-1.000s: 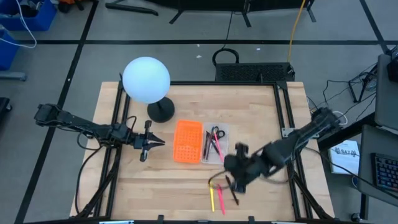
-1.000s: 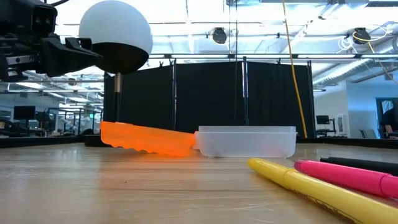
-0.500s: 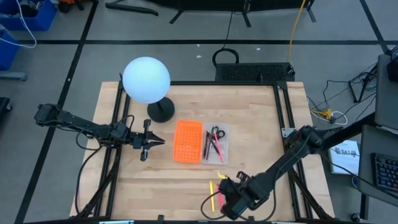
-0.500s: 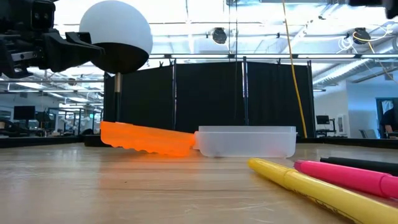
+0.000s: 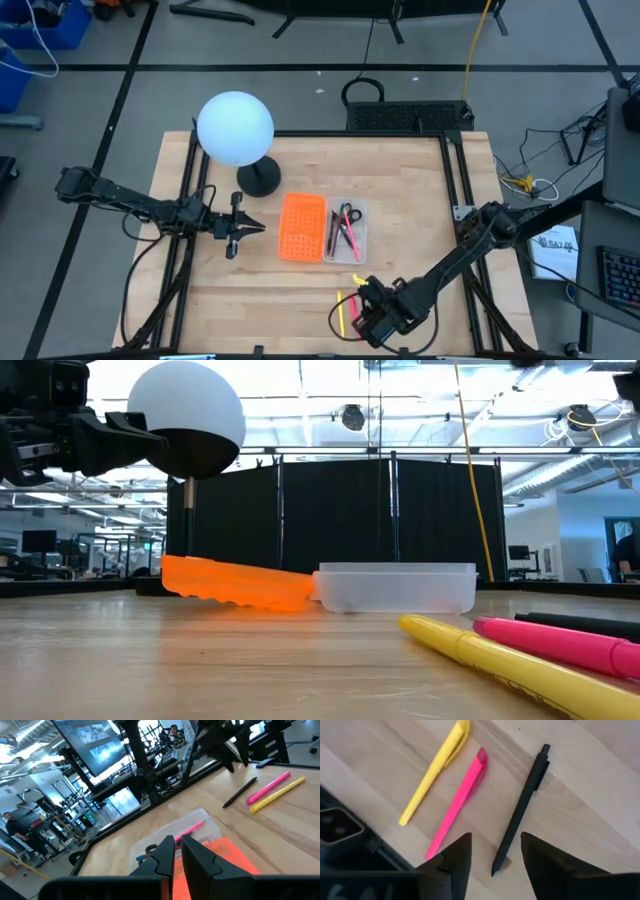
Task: Pick & place school supplies into a supply box
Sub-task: Put the black pen into the orange supply box
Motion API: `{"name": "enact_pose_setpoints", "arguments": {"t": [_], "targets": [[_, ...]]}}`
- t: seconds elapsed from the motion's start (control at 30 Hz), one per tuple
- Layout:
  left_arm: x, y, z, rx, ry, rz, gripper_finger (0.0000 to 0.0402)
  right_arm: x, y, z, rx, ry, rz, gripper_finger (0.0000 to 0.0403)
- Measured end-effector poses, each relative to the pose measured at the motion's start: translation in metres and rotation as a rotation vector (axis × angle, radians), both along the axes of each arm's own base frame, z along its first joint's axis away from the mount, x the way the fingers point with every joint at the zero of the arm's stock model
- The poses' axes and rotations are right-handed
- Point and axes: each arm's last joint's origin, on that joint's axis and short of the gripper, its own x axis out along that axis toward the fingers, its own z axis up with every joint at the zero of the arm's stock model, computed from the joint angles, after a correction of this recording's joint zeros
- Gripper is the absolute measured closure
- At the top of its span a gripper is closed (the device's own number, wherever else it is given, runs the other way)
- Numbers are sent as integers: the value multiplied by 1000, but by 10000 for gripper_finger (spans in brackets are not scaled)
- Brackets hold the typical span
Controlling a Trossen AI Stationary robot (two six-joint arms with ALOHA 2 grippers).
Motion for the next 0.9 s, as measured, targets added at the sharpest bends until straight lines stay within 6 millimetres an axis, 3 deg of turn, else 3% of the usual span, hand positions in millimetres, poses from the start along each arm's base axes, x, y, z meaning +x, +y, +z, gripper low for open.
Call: {"name": "enact_pose_setpoints", "arguments": {"t": [0.27,0.67,0.9], "targets": [[0,0,0,0,5,0,360,-6,-17,-31,-18,68,-98,232],[0,0,-2,-3,16,1,360,-14,-18,-73,101,-23,-110,232],[0,0,-2,-2,16,0,360,-39,-34,-101,122,173,-125,250]]}}
